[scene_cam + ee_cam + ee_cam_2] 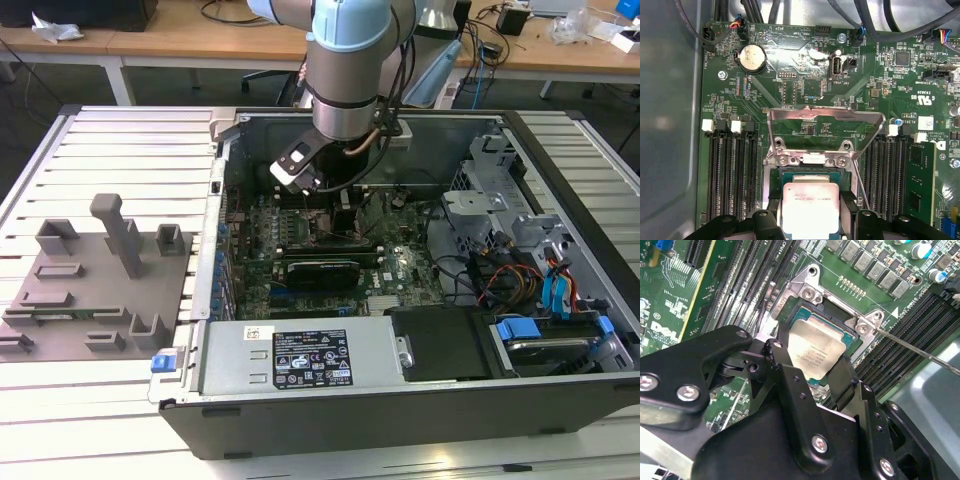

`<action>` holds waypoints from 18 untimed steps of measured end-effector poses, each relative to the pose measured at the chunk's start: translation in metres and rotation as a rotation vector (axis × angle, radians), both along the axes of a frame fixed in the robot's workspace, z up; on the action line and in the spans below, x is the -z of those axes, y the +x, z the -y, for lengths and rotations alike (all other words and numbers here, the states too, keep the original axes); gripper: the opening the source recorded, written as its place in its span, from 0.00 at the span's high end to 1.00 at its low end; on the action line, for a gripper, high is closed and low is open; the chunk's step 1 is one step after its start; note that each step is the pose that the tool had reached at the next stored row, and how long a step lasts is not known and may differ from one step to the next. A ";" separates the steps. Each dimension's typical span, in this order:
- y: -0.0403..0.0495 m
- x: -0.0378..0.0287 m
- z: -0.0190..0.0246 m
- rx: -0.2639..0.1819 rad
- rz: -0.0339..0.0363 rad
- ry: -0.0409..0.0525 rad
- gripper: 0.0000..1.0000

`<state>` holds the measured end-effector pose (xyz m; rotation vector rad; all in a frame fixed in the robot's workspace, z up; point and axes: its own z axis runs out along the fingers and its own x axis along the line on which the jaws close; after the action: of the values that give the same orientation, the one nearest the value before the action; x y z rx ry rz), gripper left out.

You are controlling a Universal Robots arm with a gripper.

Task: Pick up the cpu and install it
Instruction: 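Place the cpu into insertion slot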

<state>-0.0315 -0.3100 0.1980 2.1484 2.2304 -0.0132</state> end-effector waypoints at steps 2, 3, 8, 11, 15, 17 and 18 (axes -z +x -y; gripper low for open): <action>-0.0002 0.0003 0.0000 0.001 -0.0001 0.0004 0.45; -0.0002 0.0004 0.0000 0.002 -0.0002 0.0004 0.45; -0.0005 0.0007 0.0000 0.027 0.0001 0.0007 0.45; -0.0005 0.0008 0.0000 0.030 0.0000 0.0007 0.45; 0.0002 0.0010 0.0000 0.030 0.0000 0.0007 0.45; 0.0011 0.0010 0.0000 0.030 -0.0001 0.0008 0.45; 0.0013 0.0010 0.0000 0.030 -0.0002 0.0007 0.45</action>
<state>-0.0301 -0.3100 0.1970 2.1821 2.1984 -0.0137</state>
